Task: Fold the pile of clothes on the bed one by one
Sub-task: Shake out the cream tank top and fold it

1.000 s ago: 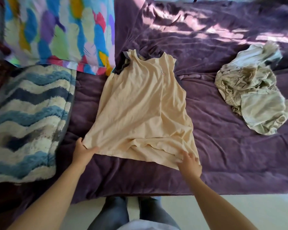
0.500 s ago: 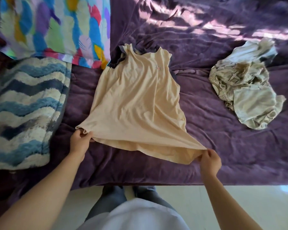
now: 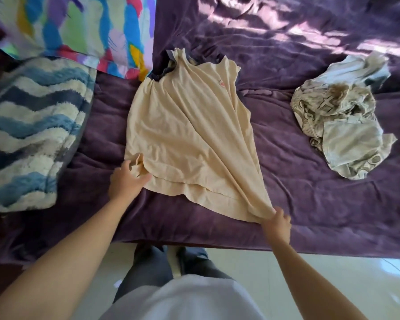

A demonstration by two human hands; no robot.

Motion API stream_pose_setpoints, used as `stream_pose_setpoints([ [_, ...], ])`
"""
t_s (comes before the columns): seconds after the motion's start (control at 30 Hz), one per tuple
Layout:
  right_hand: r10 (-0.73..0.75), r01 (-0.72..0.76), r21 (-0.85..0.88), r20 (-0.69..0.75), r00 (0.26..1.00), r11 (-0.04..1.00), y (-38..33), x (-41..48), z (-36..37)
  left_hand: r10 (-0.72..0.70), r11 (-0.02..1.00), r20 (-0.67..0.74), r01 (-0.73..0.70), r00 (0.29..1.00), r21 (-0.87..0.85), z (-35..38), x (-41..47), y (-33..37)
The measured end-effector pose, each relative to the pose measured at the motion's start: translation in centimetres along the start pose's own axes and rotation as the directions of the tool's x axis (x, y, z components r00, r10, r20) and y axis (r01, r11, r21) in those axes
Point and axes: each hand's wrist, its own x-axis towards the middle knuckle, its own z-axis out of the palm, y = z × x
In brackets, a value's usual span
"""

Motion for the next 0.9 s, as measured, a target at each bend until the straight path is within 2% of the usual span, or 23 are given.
stream_pose_setpoints([
  [0.1,-0.121,0.128,-0.247,0.043,0.992,0.961,-1.3,0.6,0.8,-0.034,0.999,-0.03,0.035,0.999,0.036,0.1,1.1,1.0],
  [0.17,-0.092,0.094,-0.366,0.025,0.995,0.926,-1.0,1.3,0.9,-0.01,0.992,0.018,0.007,1.0,0.124,-0.3,1.5,1.1],
  [0.23,-0.032,0.034,-0.378,0.012,0.999,0.925,-0.2,2.1,0.5,0.004,0.994,-0.021,-0.002,1.0,0.11,-1.0,1.5,0.6],
  [0.3,0.004,0.005,-0.282,0.031,0.999,0.959,0.6,3.1,-0.2,0.003,1.0,-0.125,0.0,0.992,0.026,-2.2,1.1,-0.3],
  [0.37,-0.012,0.014,-0.119,0.017,1.0,0.993,1.0,3.5,-0.9,-0.065,0.973,-0.209,0.016,0.976,-0.232,-3.5,0.5,-1.9],
  [0.43,-0.028,0.033,0.086,-0.057,0.998,0.996,0.8,3.7,-1.9,-0.194,0.849,-0.207,0.059,0.959,-0.526,-4.8,-0.6,-3.6],
  [0.47,-0.027,0.046,0.191,-0.1,0.995,0.981,0.6,3.6,-2.5,-0.24,0.781,-0.189,0.074,0.952,-0.62,-5.6,-1.3,-4.4],
  [0.53,-0.063,0.118,0.353,-0.163,0.985,0.928,0.3,2.9,-3.9,-0.291,0.689,-0.168,0.084,0.942,-0.719,-7.0,-2.6,-5.7],
  [0.63,-0.218,0.273,0.353,-0.188,0.958,0.895,0.6,1.6,-6.0,-0.331,0.598,-0.15,0.083,0.932,-0.797,-8.7,-4.1,-6.9],
  [0.73,-0.316,0.346,0.248,-0.153,0.936,0.905,2.2,0.9,-7.1,-0.403,0.61,-0.159,0.135,0.901,-0.78,-8.5,-5.0,-8.0],
  [0.8,-0.366,0.368,0.032,-0.054,0.929,0.929,4.1,1.2,-6.8,-0.422,0.655,-0.149,0.187,0.894,-0.732,-7.3,-5.8,-8.9],
  [0.83,-0.406,0.413,-0.114,0.081,0.91,0.904,4.9,1.2,-6.3,-0.434,0.676,-0.144,0.216,0.889,-0.704,-6.6,-6.3,-9.4],
  [0.9,-0.392,0.537,-0.365,0.402,0.828,0.761,6.0,0.8,-5.4,-0.467,0.695,-0.141,0.263,0.873,-0.669,-5.5,-6.9,-10.8],
])
